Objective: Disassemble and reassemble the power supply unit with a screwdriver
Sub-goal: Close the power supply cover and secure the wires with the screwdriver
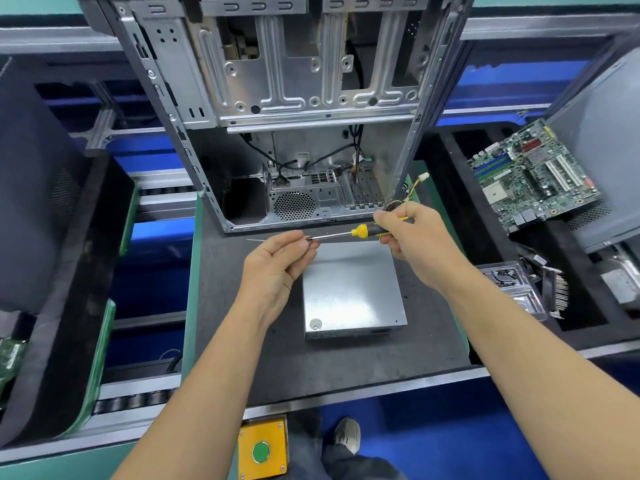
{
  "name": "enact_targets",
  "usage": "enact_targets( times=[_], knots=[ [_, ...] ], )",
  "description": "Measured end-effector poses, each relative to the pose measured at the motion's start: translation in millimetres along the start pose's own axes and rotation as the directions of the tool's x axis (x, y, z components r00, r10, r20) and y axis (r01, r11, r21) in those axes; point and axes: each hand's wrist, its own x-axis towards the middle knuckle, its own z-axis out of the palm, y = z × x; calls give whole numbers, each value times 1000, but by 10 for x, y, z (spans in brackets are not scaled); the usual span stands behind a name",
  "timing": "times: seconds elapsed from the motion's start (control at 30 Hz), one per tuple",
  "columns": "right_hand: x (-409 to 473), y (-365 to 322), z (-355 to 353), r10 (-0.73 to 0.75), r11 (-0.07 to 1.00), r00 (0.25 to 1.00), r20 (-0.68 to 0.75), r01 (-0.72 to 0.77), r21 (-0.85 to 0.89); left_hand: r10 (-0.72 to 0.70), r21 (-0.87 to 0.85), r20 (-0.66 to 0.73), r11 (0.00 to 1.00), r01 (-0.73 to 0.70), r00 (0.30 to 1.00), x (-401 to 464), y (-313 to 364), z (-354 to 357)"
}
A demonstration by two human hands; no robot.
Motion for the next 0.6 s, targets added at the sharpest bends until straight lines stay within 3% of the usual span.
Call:
enact_targets(
  times=[0.4, 0.47, 0.6],
  knots=[
    [-117, -238, -22, -192, 922, 981, -2, 179, -344, 65, 123, 37, 990, -69, 997, 5, 13, -47],
    [-130, -253, -39, -163, 960, 986, 19, 163, -228, 81, 135, 41, 987, -86, 996, -10, 12, -23],
    [-128, -219, -101, -66, 983, 981, 183, 33, 179, 127, 177, 30, 976, -130, 991, -44, 15, 61]
  ],
)
